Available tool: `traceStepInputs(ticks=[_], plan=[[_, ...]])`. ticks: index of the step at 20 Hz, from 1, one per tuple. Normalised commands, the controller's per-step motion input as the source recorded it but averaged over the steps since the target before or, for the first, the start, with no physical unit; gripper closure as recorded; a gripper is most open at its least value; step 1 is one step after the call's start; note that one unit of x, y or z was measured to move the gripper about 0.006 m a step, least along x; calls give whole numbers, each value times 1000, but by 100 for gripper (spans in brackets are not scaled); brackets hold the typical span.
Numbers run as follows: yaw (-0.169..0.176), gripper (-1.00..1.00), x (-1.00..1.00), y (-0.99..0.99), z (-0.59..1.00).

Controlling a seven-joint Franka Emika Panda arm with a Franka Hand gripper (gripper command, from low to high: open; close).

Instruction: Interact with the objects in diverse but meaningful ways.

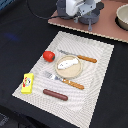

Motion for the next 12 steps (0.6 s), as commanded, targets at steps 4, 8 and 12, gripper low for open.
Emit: traceStepInputs(ticks=[4, 8, 12], plan=[[43, -100, -3, 245, -121], [50, -100, -6, 281, -51], [48, -100, -39, 240, -54]])
